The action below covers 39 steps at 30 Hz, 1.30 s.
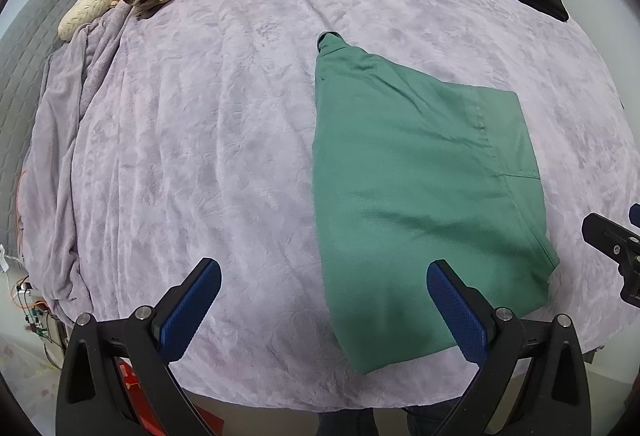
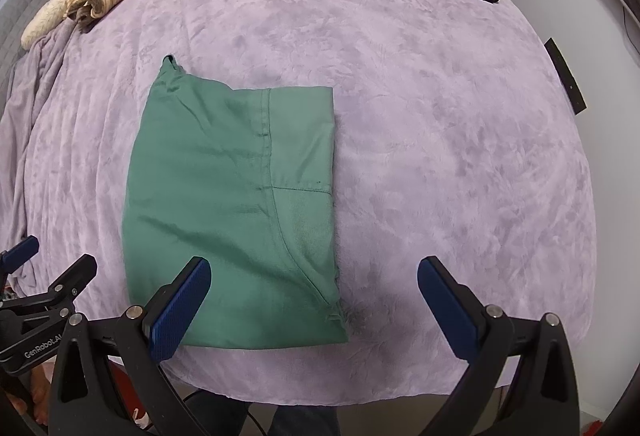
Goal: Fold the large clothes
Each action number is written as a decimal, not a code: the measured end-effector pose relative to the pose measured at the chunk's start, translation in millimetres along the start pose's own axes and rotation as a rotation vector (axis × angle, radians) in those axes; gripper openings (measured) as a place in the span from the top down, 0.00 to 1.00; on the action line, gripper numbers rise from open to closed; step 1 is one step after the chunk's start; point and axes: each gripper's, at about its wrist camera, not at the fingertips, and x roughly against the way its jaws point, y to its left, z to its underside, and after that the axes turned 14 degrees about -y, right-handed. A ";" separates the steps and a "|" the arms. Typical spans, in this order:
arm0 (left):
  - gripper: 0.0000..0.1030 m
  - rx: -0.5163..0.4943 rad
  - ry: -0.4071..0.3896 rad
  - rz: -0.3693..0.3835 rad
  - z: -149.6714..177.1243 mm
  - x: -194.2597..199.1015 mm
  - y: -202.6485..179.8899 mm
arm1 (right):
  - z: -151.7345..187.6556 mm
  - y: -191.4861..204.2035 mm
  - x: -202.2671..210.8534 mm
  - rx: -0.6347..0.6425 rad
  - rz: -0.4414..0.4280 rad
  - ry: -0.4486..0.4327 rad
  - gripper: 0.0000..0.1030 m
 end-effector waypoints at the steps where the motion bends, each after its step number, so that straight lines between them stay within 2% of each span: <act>1: 0.00 0.001 0.000 -0.001 0.5 0.3 0.2 | 0.6 0.2 0.0 -0.001 0.000 0.000 0.00; 39: 0.00 -0.009 0.002 0.000 1.5 5.5 -5.8 | 5.9 2.7 -0.2 0.000 0.000 0.002 0.00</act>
